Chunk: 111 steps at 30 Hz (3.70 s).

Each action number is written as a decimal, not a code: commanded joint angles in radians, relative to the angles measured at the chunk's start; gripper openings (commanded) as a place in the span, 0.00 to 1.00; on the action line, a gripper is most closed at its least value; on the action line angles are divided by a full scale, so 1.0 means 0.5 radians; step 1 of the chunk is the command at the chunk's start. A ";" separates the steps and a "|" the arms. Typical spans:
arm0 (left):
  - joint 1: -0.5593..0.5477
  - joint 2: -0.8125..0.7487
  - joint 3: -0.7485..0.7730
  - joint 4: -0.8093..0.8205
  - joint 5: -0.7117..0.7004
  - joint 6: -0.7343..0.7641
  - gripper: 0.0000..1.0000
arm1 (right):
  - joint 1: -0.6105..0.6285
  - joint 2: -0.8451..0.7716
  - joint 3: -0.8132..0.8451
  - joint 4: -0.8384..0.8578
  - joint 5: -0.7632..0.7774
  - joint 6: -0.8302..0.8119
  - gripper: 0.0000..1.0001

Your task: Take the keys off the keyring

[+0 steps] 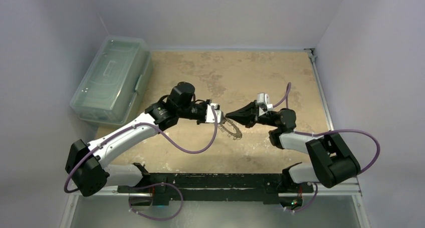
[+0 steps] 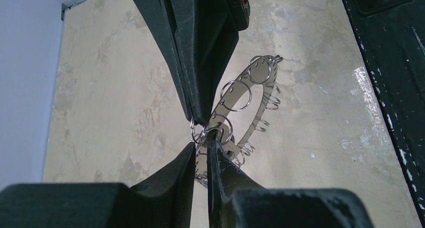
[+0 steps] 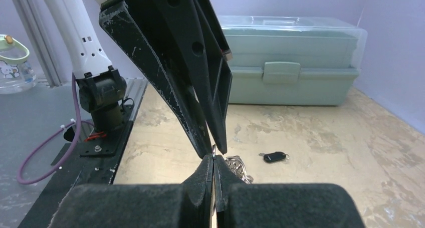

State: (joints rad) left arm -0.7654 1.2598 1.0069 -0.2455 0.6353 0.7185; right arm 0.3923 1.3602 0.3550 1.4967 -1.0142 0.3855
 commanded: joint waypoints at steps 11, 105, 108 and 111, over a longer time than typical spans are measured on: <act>-0.015 0.021 -0.073 0.248 -0.102 -0.109 0.10 | -0.004 -0.011 0.036 0.667 -0.018 0.030 0.00; -0.078 0.413 0.661 -0.769 -0.820 0.325 0.00 | -0.064 -0.202 0.699 -2.317 0.536 -1.472 0.00; -0.078 0.441 0.714 -0.773 -0.844 0.340 0.00 | -0.064 -0.205 0.697 -2.335 0.412 -1.478 0.00; -0.063 0.397 0.692 -0.699 -0.737 0.260 0.00 | -0.064 -0.202 0.676 -2.280 0.325 -1.455 0.00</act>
State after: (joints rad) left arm -0.7998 1.4818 1.3132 -0.6239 0.2390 0.8581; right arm 0.3595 1.2877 0.6559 0.3084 -0.7815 -0.3340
